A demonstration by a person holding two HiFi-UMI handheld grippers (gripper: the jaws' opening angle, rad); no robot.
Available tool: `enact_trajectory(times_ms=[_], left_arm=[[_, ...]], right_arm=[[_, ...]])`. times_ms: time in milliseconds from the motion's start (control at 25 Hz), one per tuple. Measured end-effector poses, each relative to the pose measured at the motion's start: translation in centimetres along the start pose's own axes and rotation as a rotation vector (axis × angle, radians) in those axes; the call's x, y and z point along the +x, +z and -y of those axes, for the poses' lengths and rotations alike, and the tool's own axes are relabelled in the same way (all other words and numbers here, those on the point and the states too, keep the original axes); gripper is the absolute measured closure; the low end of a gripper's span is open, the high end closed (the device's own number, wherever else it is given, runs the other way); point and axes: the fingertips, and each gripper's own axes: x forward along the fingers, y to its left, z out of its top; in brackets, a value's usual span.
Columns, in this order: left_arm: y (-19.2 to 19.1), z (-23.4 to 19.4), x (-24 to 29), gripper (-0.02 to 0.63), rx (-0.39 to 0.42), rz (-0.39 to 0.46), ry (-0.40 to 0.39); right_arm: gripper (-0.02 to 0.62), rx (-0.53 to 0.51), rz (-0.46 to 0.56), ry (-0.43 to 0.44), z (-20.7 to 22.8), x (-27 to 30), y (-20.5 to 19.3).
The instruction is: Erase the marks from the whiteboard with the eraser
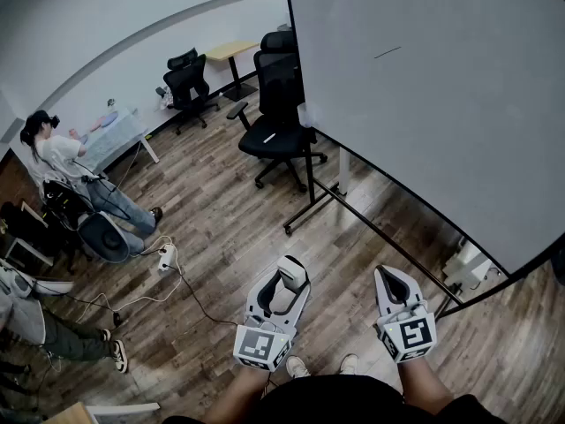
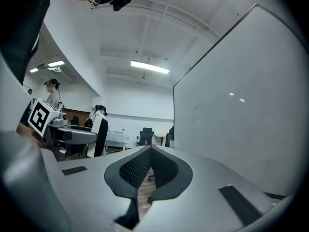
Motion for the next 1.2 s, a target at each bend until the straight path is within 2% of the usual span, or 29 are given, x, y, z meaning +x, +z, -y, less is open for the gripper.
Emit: enact_trajectory(times_ms=[320,440,800,1040,1200], left_arm=[[-0.5,-2.3,-0.9,0.348,0.002,-0.002,-0.013],[-0.7,-3.4,-1.2,0.348,0.000,0.000,-0.019],[-1.8,-7.4,-3.4,0.348,-0.011,-0.005,-0.039],[-2.6,-9.7,-3.8,0.348,-0.015,-0.015,-0.060],[-2.9,-11.1,-2.2,0.348,-0.029,-0.014,-0.070]], right_arm=[[0.577,-0.047,-0.082,-0.032,-1.9,1.6,-0.5],[0.577,-0.070,-0.047,-0.046,-2.5,2.4,-0.3],[0.575,-0.017,0.017,-0.079,-5.2,4.8,0.3],[0.575,-0.038,-0.001,-0.082,-7.1,6.4,-0.1],[0.575,-0.040,-0.017,-0.091,-6.4,7.9,-0.5]])
